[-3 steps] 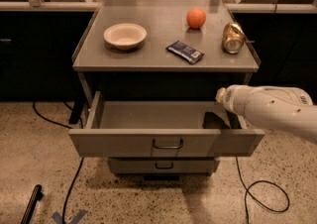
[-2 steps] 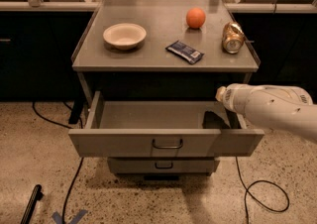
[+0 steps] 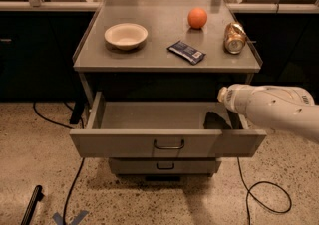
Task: Open top drawer
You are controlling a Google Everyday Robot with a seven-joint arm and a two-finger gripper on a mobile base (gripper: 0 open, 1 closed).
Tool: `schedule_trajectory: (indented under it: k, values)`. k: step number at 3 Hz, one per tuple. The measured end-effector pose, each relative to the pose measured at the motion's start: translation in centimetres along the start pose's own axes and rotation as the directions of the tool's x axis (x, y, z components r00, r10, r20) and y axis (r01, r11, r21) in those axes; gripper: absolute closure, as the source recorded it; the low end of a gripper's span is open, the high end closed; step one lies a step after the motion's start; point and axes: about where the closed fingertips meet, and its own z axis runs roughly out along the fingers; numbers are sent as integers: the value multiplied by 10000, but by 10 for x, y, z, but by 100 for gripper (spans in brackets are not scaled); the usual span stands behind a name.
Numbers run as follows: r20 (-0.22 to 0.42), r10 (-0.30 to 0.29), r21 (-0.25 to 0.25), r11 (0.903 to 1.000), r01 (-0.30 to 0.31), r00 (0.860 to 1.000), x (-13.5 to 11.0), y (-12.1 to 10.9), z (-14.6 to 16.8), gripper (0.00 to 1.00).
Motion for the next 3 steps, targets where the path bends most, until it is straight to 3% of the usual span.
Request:
schedule_trajectory:
  k: [1, 2, 3]
  values:
    - [0, 0, 0, 10000, 0, 10000, 0, 0, 0, 11]
    - [0, 0, 0, 10000, 0, 10000, 0, 0, 0, 0]
    - [0, 0, 0, 10000, 0, 10000, 0, 0, 0, 0]
